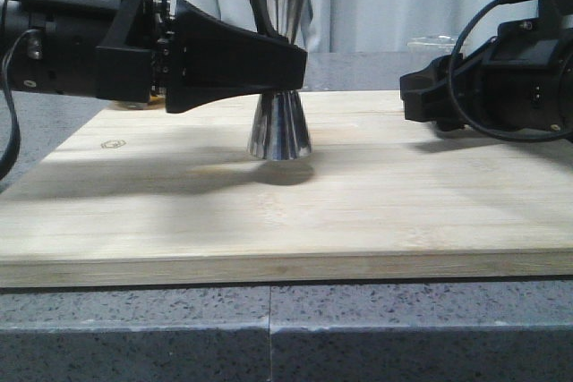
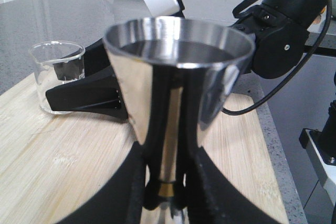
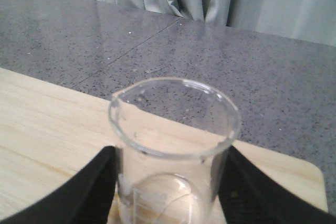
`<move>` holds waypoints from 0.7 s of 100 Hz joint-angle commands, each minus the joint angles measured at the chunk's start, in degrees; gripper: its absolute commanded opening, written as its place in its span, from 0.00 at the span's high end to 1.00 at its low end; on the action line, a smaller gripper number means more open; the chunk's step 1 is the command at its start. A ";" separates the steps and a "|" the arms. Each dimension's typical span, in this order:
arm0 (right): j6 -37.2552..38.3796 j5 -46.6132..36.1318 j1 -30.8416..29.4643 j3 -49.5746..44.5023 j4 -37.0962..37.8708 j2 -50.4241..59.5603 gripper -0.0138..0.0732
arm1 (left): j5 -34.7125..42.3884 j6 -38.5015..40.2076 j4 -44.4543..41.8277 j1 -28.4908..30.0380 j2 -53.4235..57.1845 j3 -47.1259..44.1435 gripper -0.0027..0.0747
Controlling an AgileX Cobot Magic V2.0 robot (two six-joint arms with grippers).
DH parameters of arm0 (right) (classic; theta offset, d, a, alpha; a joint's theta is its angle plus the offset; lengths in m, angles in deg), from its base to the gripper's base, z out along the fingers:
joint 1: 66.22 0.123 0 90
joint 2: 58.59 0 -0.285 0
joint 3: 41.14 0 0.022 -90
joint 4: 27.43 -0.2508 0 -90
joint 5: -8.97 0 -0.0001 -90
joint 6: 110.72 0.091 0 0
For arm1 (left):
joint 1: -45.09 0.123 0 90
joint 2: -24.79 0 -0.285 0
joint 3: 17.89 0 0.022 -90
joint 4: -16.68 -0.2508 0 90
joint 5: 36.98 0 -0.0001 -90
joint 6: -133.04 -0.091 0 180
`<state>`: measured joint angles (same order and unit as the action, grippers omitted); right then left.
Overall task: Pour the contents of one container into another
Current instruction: 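Open the right gripper and lift it away from the beaker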
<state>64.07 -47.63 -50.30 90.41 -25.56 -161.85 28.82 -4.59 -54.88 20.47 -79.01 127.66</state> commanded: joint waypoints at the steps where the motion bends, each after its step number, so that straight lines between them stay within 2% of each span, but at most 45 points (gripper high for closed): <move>1: -0.06 -5.79 -0.30 0.77 0.02 1.81 0.43 | 12.31 0.50 2.59 -0.48 2.62 1.24 0.99; 26: 0.62 -5.32 -0.30 0.77 0.02 1.91 0.32 | 12.31 0.50 2.50 -0.48 2.62 1.24 0.99; 57: 1.59 -4.05 -0.30 0.27 0.02 2.13 0.31 | 12.31 0.50 2.50 -0.48 2.62 1.24 0.99; 70: 2.95 -1.00 -0.30 0.27 0.02 3.64 0.26 | 12.31 0.50 2.50 -0.48 2.62 1.24 0.99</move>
<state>66.25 -46.26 -50.30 89.95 -25.56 -161.59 28.82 -4.59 -54.88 20.47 -79.01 127.66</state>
